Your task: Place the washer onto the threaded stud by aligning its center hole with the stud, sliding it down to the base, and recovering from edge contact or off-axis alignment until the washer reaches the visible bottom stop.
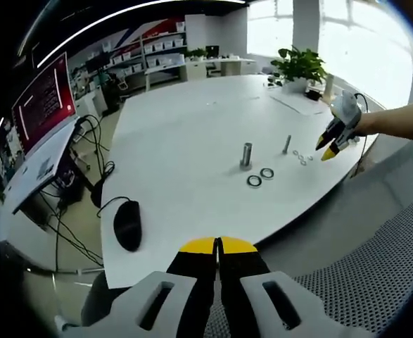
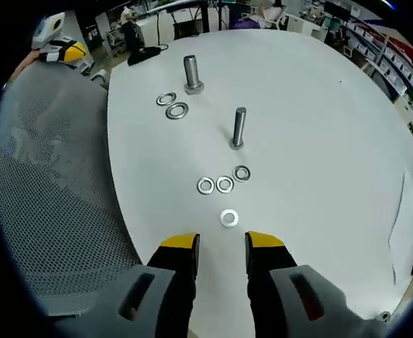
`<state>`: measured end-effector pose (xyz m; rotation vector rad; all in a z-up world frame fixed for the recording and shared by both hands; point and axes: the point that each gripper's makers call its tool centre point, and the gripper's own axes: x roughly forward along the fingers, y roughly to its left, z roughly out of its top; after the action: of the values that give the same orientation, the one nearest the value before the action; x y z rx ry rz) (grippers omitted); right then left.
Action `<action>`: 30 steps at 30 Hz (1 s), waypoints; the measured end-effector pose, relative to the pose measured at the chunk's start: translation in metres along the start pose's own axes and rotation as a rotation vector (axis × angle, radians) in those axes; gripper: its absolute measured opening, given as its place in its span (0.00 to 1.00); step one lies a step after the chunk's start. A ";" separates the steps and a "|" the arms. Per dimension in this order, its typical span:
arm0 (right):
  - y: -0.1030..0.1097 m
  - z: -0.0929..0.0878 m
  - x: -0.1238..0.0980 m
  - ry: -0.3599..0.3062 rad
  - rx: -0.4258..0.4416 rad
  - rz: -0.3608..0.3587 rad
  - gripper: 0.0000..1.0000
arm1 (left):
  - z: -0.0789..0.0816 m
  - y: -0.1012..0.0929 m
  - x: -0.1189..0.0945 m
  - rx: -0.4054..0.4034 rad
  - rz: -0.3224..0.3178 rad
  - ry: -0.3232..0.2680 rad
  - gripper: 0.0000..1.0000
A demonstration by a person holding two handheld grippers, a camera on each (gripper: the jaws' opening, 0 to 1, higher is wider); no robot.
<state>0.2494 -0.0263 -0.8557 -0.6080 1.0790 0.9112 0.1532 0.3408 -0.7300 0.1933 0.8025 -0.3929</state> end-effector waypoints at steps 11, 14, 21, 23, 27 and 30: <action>0.001 0.007 0.017 0.132 -0.154 0.038 0.27 | 0.000 0.000 0.000 0.000 0.001 0.002 0.00; 0.001 0.010 0.017 0.172 -0.151 0.038 0.27 | -0.001 0.000 0.000 0.001 -0.001 0.003 0.00; 0.000 0.009 0.018 0.244 -0.194 0.038 0.28 | -0.001 -0.001 0.001 0.003 -0.005 0.006 0.00; 0.000 0.010 0.018 0.213 -0.161 0.047 0.27 | -0.001 -0.001 0.000 0.004 -0.005 0.006 0.00; 0.002 0.008 0.018 0.236 -0.202 0.040 0.27 | 0.000 -0.001 0.000 0.000 -0.003 -0.002 0.00; 0.001 0.008 0.018 0.240 -0.200 0.037 0.26 | -0.001 -0.001 0.000 0.002 -0.005 0.004 0.00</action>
<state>0.2555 -0.0133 -0.8691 -0.8825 1.2247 1.0037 0.1521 0.3403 -0.7308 0.1940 0.8066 -0.3981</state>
